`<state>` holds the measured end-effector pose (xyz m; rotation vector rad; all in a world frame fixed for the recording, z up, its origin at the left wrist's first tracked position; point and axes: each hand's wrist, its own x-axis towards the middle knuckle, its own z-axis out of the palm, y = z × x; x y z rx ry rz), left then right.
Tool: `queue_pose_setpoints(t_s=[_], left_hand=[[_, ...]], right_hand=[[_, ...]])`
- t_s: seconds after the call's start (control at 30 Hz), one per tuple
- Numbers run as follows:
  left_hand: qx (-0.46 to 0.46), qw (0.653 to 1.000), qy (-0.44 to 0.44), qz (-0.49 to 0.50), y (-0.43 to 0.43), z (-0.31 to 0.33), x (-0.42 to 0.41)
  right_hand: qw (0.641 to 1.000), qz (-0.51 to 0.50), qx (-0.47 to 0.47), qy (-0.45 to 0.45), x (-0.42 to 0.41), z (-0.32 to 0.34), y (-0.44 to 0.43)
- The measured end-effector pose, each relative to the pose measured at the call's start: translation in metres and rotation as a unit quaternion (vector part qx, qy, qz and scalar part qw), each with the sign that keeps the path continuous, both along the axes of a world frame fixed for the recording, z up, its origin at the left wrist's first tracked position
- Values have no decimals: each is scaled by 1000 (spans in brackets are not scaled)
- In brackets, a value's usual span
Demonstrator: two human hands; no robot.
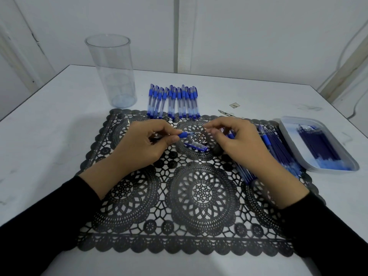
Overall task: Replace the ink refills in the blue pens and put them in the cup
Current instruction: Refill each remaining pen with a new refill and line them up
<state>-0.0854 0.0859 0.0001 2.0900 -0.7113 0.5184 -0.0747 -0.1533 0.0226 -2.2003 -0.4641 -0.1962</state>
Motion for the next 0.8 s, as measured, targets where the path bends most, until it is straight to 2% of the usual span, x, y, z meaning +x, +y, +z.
queue_pose_setpoints(t_s=[0.07, 0.17, 0.4, 0.5, 0.63, 0.8], left_hand=[[-3, 1000, -5, 0, -1, 0, 0], [-4, 1000, -9, 1, -1, 0, -1], [-11, 1000, -4, 0, -1, 0, -1], [-19, 1000, 5, 2, 0, 1, -1], [-33, 999, 11, 14, 1, 2, -1], [-55, 998, 22, 32, 4, 2, 0]], right_hand=[[999, 24, 33, 0, -6, 3, 4], [999, 44, 20, -19, -12, 4, 13], [998, 28, 47, -38, -14, 2, 15], [997, 24, 72, -14, -12, 3, 6], [985, 24, 162, 49, -6, 5, -10], [936, 18, 334, 110, -2, 9, -15]])
